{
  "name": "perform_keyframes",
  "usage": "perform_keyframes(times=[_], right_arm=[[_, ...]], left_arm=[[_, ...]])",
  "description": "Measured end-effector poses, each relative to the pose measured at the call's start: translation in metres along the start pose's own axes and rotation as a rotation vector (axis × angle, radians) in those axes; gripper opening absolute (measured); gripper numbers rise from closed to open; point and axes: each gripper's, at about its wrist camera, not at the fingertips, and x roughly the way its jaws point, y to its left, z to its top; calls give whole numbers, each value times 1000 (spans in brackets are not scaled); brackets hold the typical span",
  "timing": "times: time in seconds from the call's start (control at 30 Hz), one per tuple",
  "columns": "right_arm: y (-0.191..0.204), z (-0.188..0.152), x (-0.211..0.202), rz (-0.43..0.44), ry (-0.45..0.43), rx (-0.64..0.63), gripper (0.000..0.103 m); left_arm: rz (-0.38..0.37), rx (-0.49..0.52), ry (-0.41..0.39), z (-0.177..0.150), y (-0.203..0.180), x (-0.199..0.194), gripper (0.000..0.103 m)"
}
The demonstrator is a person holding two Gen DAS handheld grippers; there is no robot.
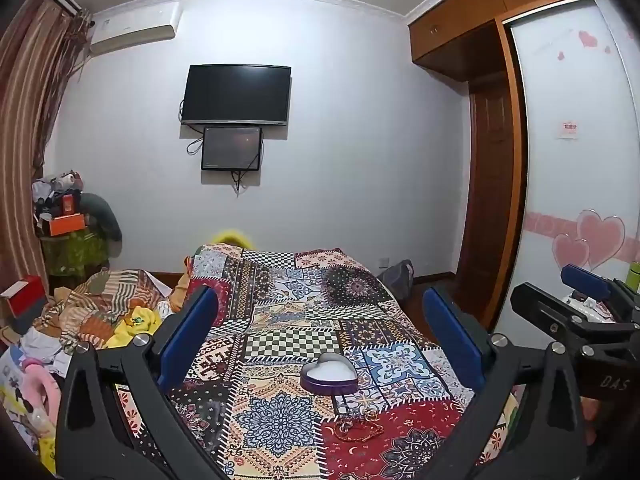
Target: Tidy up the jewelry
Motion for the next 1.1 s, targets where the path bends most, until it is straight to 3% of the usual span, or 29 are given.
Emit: perform_keyframes(times=[1.1], right_arm=[[-3, 5, 6, 4, 28, 9, 103]], left_arm=[[11, -8, 27, -2, 4, 7, 103]])
